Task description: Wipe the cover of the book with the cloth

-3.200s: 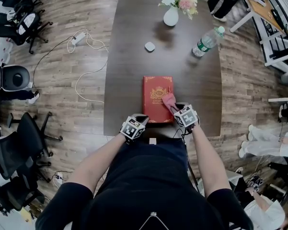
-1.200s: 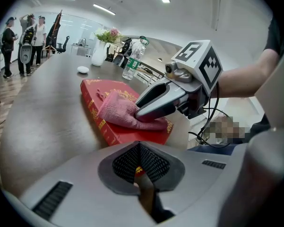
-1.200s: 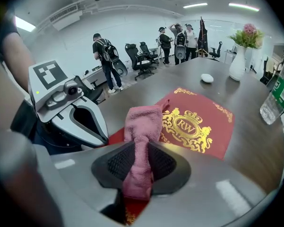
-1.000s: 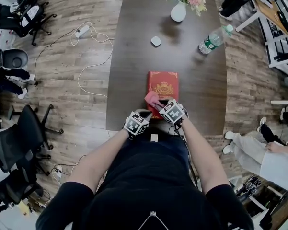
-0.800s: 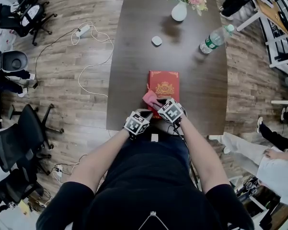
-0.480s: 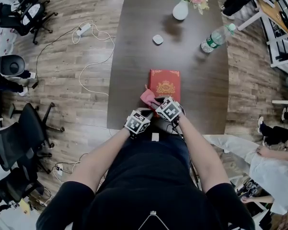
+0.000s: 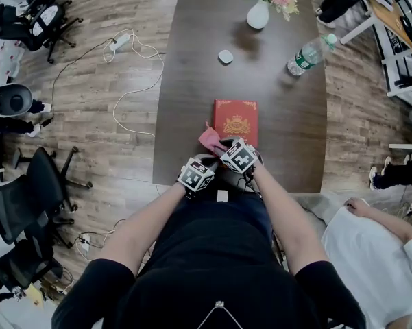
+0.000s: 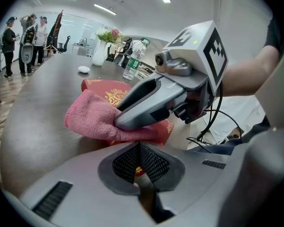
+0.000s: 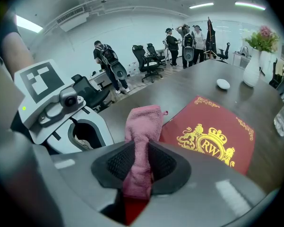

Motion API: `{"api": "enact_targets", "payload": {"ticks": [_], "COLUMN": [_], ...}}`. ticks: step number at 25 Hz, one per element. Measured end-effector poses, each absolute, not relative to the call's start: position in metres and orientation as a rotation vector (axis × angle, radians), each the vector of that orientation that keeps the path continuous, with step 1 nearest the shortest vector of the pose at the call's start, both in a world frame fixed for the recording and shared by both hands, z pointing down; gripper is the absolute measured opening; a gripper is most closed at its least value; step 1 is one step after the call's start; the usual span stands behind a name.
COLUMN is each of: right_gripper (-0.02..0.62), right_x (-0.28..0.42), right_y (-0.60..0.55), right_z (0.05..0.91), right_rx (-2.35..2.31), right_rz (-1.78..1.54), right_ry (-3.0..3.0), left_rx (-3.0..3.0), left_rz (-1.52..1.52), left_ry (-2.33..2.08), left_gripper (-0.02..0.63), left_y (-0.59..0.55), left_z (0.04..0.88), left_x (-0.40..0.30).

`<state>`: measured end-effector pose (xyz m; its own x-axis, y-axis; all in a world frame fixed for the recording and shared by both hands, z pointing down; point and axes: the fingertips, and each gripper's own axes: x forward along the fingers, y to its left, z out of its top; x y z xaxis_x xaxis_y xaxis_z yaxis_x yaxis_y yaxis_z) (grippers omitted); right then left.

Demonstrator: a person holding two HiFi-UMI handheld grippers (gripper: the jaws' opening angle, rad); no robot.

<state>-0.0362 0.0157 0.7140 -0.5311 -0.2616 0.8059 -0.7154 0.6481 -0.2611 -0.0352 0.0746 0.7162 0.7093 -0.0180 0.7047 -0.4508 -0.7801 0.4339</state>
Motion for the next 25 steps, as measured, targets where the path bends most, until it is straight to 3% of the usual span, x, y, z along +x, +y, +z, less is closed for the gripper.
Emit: {"api": "enact_targets", "payload": {"ticks": [25], "right_gripper": [0.095], "right_x": [0.014], "right_y": [0.032], "right_z": [0.715], "right_rx": [0.837], "right_rz": [0.781], "right_ry": [-2.018], "left_rx": [2.314], "left_rz": [0.945], "left_ry": [-0.338], "left_gripper": [-0.005], "left_y": [0.076], "left_z": [0.717], "left_x": [-0.039]}}
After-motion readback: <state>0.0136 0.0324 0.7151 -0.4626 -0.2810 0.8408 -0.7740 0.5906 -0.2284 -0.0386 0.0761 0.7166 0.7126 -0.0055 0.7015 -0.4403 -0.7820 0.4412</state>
